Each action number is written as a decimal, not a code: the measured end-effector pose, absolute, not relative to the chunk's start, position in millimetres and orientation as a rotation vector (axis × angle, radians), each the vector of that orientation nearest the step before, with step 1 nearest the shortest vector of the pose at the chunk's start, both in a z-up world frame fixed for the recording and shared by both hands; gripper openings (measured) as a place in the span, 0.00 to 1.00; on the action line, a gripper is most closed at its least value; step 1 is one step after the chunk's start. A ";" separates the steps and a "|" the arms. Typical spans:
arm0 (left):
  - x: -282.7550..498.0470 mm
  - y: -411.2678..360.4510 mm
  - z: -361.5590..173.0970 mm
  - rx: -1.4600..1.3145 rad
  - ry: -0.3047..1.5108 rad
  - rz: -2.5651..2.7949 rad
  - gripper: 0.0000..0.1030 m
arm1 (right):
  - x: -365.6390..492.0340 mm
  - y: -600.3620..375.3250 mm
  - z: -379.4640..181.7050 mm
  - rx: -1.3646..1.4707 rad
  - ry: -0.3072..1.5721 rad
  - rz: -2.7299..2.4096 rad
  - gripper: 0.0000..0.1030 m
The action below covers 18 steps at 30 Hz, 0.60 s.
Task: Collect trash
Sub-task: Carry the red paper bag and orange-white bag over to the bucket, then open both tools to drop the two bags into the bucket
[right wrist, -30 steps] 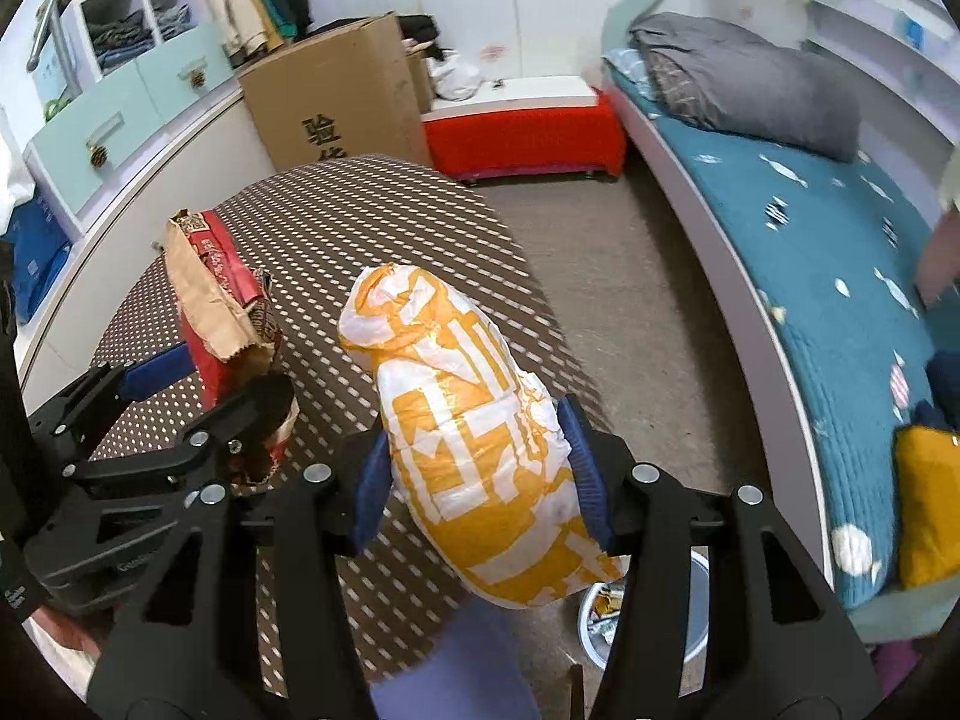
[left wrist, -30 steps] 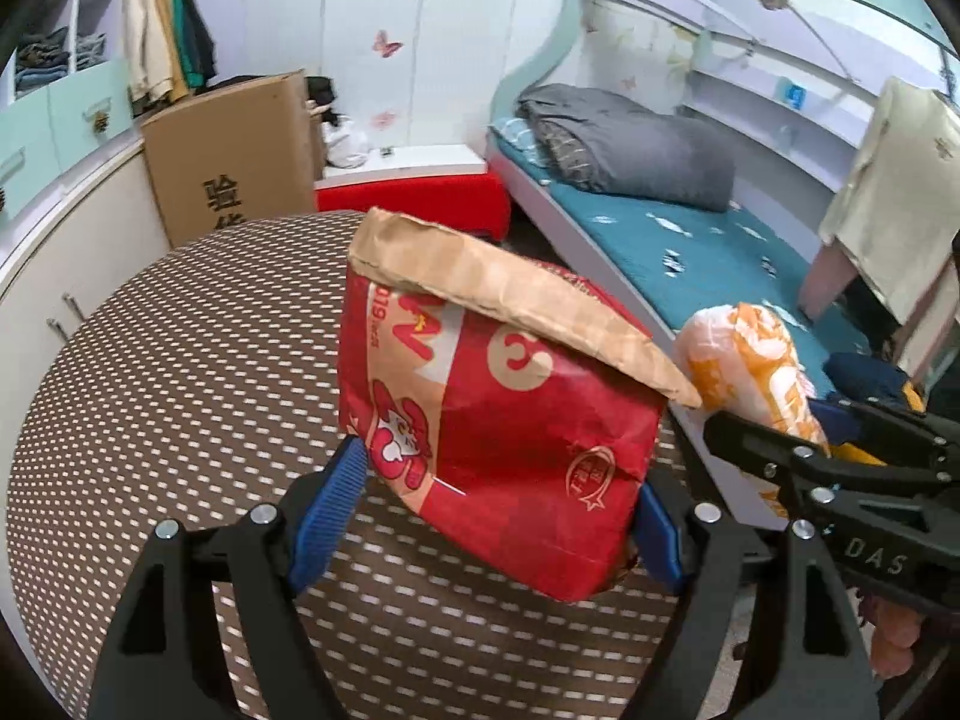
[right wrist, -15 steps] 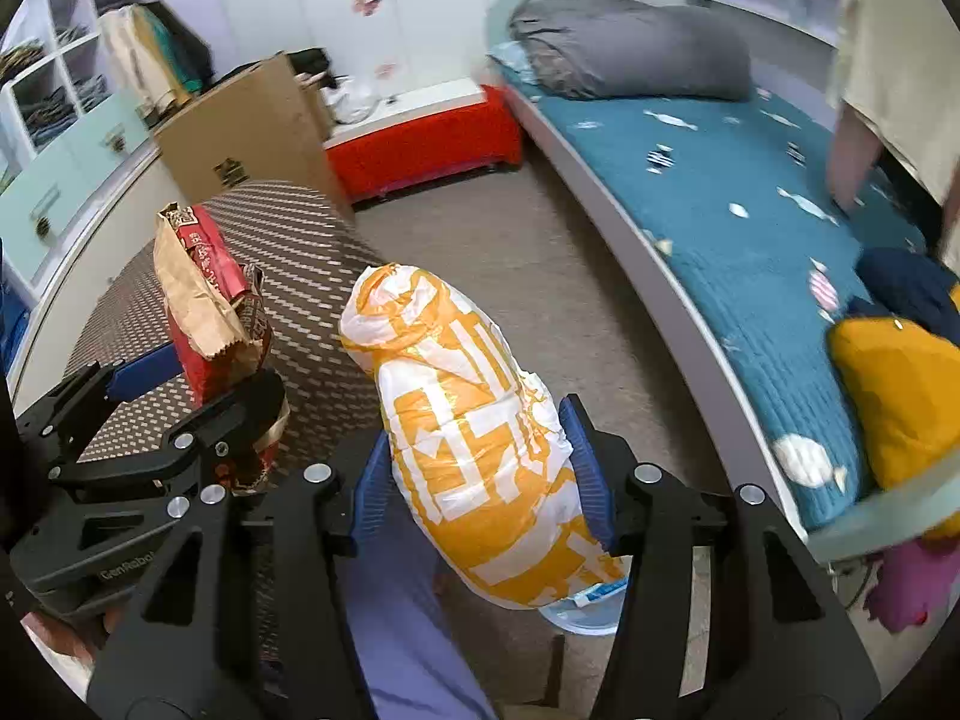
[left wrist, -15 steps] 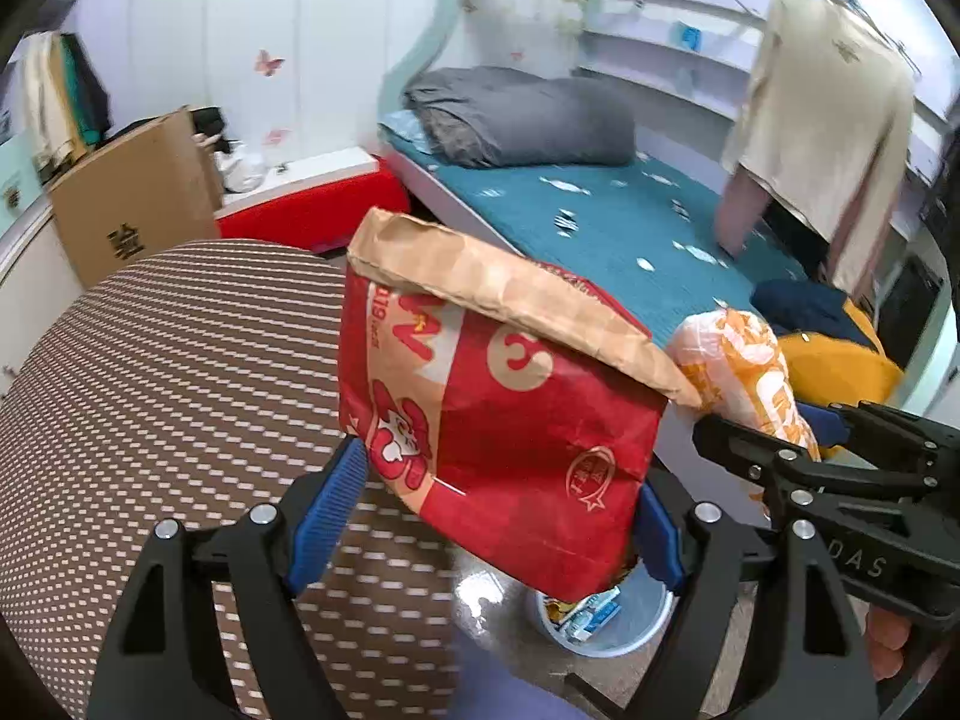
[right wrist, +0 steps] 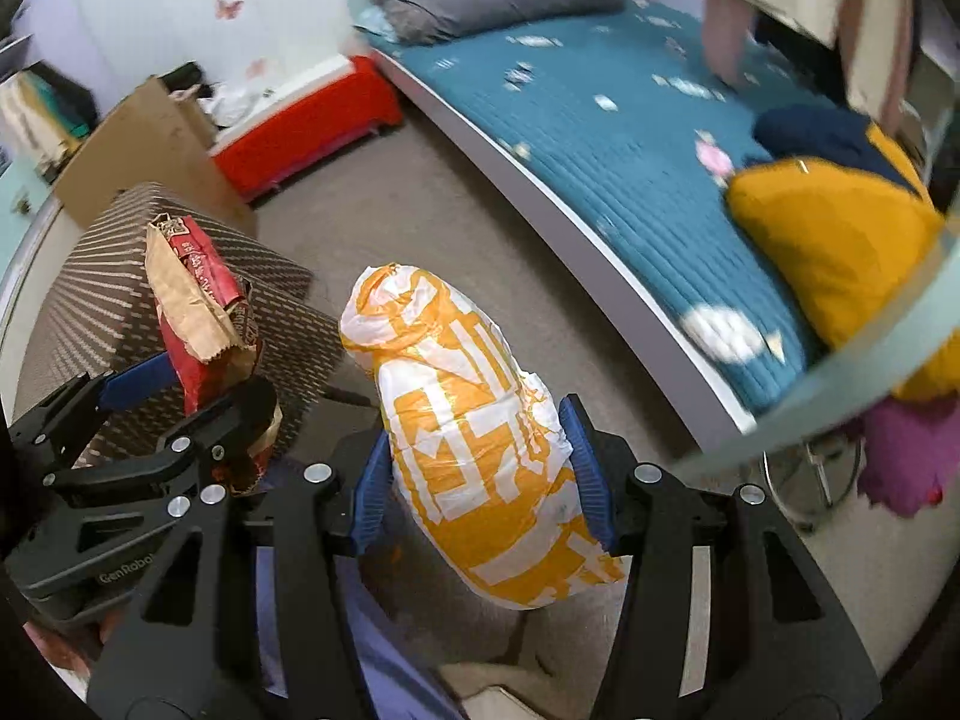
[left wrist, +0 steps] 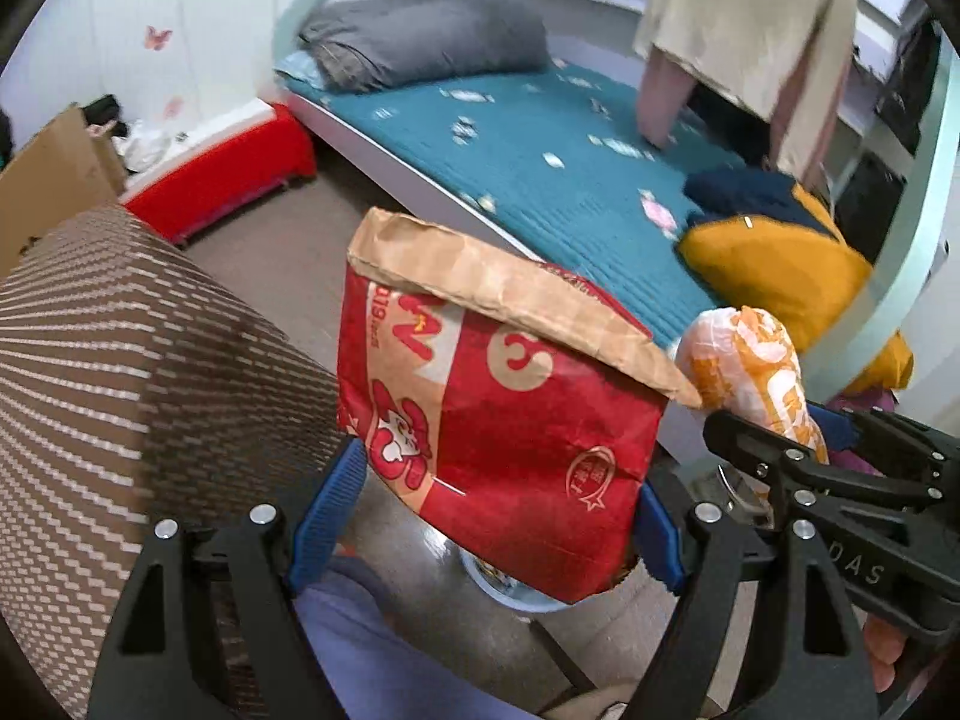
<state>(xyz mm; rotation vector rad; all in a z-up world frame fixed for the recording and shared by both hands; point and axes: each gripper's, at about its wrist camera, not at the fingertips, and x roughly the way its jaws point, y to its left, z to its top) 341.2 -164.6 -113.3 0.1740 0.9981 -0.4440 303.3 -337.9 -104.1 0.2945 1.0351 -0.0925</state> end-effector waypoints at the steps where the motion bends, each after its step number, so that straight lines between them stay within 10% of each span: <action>1: 340.5 -173.0 -121.5 0.182 1.016 -0.457 0.77 | 299.8 -344.4 -111.0 0.307 1.049 -0.110 0.51; 18: 328.0 -243.0 -237.6 0.262 1.308 -0.545 0.84 | 249.8 -413.8 -209.4 0.464 1.254 -0.319 0.51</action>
